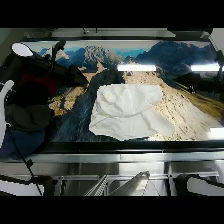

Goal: Fold the shirts.

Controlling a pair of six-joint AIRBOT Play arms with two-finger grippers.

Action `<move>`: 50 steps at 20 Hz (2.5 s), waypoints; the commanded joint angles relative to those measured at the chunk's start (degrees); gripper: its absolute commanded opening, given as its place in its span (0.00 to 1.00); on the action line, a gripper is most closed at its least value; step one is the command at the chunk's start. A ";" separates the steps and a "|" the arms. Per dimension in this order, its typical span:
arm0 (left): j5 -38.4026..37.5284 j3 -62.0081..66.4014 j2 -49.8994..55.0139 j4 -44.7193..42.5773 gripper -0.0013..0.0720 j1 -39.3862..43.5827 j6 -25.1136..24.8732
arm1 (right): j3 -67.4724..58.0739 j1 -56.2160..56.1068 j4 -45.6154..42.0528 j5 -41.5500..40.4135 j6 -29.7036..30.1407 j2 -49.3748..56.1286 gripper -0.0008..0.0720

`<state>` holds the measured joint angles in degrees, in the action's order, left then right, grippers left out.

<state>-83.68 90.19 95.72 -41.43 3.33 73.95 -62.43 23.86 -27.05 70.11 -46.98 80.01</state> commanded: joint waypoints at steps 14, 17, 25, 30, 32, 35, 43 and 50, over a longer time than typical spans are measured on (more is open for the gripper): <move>13.99 -34.36 -5.73 -14.47 0.47 7.82 -1.81 | 15.15 -3.58 -22.82 -1.75 -7.10 1.31 0.92; 15.93 -33.29 -5.73 -14.08 0.47 8.94 -2.05 | 15.13 3.56 -22.86 -1.77 -7.04 1.33 0.92; 22.18 -33.16 -5.53 -14.01 0.02 12.92 -2.12 | 18.34 4.42 -21.94 -3.48 -4.48 2.32 0.92; 21.11 -33.14 -5.55 -13.92 0.05 12.76 -1.90 | 18.58 -0.55 -21.62 2.05 -4.96 4.63 0.67; 20.63 -33.14 -5.55 -13.92 0.05 12.76 -1.90 | 18.53 -0.59 -21.90 4.55 -5.51 4.59 0.67; 20.63 -33.14 -5.55 -13.90 0.05 12.83 -1.92 | 18.56 -0.90 -21.57 5.29 -5.57 4.59 0.21; 9.49 -21.38 -16.22 10.23 0.05 7.10 -13.64 | 13.14 -1.46 9.35 21.53 2.27 -1.18 0.03; 5.18 1.92 -32.17 40.54 0.05 -6.69 -17.99 | -9.31 11.23 51.80 22.51 1.97 -25.86 0.03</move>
<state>-78.22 84.14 69.45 -12.51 1.72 57.82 -63.00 29.85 9.98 95.61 -45.30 63.09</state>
